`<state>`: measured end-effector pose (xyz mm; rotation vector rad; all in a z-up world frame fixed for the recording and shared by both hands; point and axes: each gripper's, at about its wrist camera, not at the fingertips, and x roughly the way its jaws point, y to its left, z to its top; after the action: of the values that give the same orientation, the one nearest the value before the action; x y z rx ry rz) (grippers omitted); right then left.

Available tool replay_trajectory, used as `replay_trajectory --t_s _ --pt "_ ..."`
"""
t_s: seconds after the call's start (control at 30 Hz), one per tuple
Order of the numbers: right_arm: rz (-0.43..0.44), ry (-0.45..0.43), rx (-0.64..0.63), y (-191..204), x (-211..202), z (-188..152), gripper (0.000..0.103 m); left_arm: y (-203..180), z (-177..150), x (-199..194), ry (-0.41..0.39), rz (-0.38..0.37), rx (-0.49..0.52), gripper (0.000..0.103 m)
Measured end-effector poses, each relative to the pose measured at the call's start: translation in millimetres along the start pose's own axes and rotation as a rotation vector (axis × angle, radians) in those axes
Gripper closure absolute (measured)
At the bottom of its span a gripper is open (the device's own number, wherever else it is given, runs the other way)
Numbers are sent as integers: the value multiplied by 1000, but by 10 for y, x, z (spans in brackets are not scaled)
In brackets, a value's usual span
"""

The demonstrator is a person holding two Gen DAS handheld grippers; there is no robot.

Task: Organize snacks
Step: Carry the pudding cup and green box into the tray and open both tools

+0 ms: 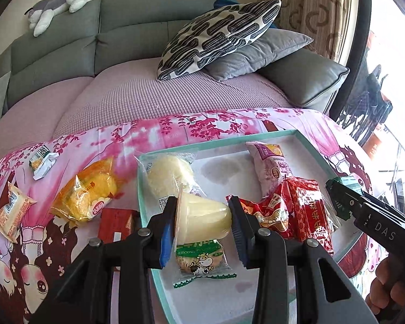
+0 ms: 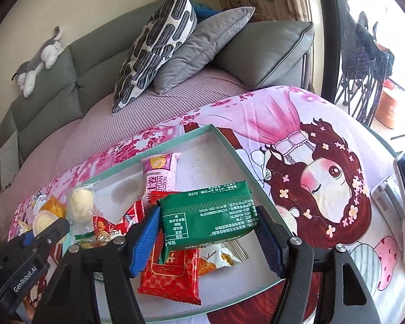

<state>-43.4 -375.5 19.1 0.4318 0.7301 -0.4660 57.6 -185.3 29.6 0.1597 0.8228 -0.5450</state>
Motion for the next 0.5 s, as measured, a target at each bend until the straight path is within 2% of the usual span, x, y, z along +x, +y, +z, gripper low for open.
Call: replay_trajectory --t_s 0.5 --pt "6 -52 -4 41 287 71 31 99 -13 240 -10 -3 -56 63"
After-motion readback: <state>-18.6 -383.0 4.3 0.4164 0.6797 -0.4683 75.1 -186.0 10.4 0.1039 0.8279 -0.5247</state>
